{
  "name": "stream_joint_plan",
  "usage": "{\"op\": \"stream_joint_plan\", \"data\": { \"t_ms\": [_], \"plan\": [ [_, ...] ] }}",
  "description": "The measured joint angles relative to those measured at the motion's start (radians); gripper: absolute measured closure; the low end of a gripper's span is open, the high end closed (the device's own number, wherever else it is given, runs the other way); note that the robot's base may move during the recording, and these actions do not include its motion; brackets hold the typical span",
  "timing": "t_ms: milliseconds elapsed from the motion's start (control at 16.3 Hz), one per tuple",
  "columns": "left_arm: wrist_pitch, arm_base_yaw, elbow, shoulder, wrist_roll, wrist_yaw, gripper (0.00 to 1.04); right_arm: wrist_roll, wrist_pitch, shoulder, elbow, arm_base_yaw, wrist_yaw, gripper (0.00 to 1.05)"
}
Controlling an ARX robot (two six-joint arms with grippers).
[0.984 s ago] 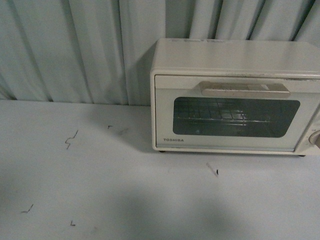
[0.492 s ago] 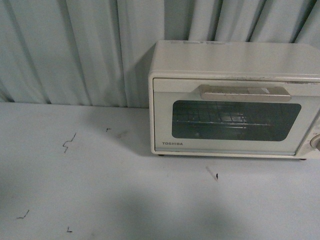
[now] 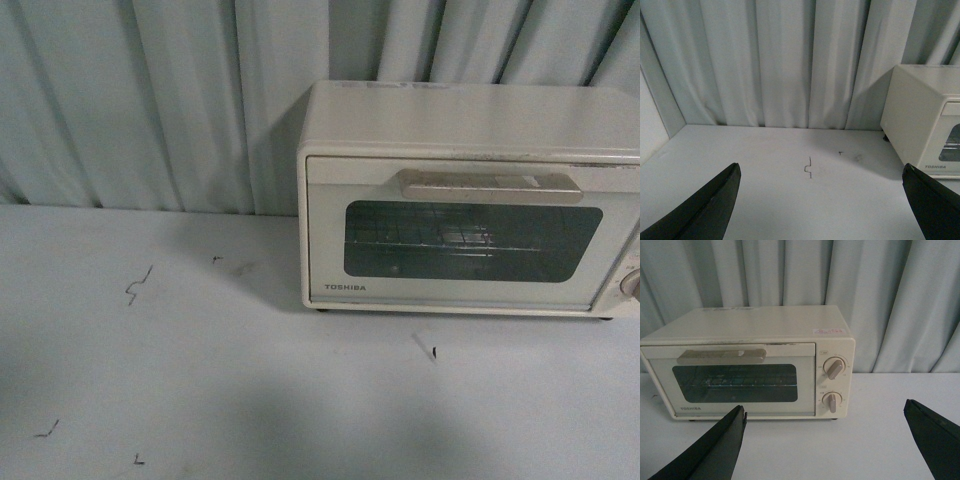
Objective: Open oven
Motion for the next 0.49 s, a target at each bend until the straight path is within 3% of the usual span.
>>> {"op": "stream_joint_plan", "data": {
  "t_ms": [62, 185, 308, 431, 492],
  "plan": [
    [-0.013, -0.015, 0.001, 0.001, -0.003, -0.026, 0.07, 0.000, 0.000, 0.000, 0.000, 0.000, 0.000, 0.06],
    [-0.066, -0.139, 0.025, 0.056, -0.017, -0.134, 0.07, 0.000, 0.000, 0.000, 0.000, 0.000, 0.000, 0.06],
    [-0.108, -0.296, 0.093, 0.143, -0.090, -0.269, 0.07, 0.000, 0.000, 0.000, 0.000, 0.000, 0.000, 0.06],
    [-0.082, -0.417, 0.162, 0.252, -0.164, -0.372, 0.07, 0.000, 0.000, 0.000, 0.000, 0.000, 0.000, 0.06],
    [-0.034, -0.520, 0.213, 0.372, -0.210, -0.439, 0.07, 0.000, 0.000, 0.000, 0.000, 0.000, 0.000, 0.06]
  ]
}}
